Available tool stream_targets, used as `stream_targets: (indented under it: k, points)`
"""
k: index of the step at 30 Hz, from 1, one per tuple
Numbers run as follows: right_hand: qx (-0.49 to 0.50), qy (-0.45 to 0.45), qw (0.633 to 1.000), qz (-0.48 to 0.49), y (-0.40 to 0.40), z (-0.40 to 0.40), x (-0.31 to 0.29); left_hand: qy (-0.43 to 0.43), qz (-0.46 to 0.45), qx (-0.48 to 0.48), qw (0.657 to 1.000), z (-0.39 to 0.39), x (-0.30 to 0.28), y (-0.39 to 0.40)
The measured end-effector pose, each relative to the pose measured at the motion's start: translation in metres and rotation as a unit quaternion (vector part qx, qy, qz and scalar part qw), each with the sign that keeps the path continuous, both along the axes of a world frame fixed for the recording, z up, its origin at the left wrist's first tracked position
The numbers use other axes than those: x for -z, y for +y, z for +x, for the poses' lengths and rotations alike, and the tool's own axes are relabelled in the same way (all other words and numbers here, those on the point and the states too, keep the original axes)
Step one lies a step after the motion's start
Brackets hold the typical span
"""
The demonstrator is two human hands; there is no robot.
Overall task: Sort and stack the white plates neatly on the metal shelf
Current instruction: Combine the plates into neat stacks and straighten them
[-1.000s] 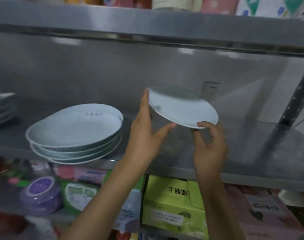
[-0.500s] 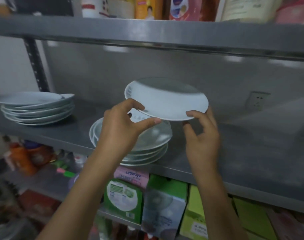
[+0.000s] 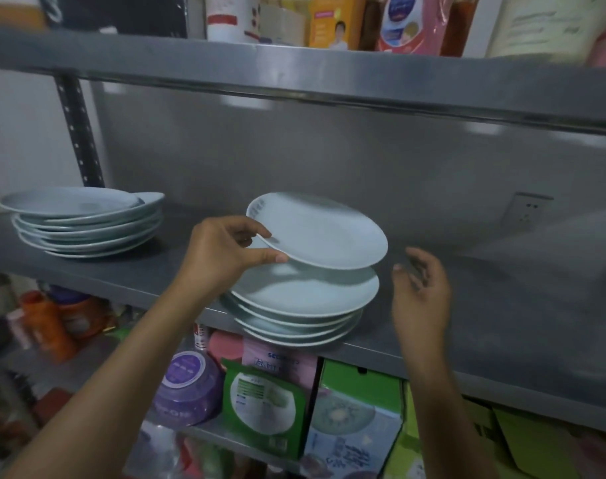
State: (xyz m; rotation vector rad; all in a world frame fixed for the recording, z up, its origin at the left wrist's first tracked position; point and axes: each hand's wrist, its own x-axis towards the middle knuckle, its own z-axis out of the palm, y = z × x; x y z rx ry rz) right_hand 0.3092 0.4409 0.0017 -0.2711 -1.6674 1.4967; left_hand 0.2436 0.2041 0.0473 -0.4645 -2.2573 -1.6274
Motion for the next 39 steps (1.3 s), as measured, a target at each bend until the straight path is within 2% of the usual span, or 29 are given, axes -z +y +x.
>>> stream_targets:
  k: [10,15,19,25,29,32,34,37,39]
  points:
    - [0.091,-0.04,0.994,-0.044,0.012,0.001,0.035,-0.044,-0.007,0.086,0.995,-0.022,0.002,-0.015]
    - [0.125,-0.089,0.988,-0.008,0.014,-0.005,0.041,-0.069,-0.08,0.114,0.988,-0.036,0.004,-0.036]
    - [0.148,-0.106,0.983,0.012,0.013,-0.009,0.044,-0.117,-0.125,0.175,0.97,-0.047,0.005,-0.045]
    - [0.152,-0.185,0.965,0.106,0.011,-0.012,0.051,-0.147,-0.176,0.205,0.952,-0.054,0.008,-0.049]
    - [0.163,-0.225,0.946,0.167,0.007,-0.012,0.053,-0.12,-0.226,0.189,0.948,-0.048,0.01,-0.049]
    - [0.163,-0.223,0.945,0.176,0.005,-0.009,0.052,-0.112,-0.184,0.194,0.957,-0.043,0.012,-0.048]
    - [0.161,-0.205,0.954,0.147,0.001,-0.004,0.048,-0.1,-0.169,0.184,0.963,-0.041,0.016,-0.048]
    - [0.165,-0.163,0.966,0.113,-0.006,0.001,0.045,-0.026,-0.168,0.13,0.977,-0.036,0.025,-0.044]
    - [0.183,-0.138,0.966,0.117,-0.012,0.006,0.042,0.033,-0.144,0.127,0.981,-0.03,0.027,-0.039]
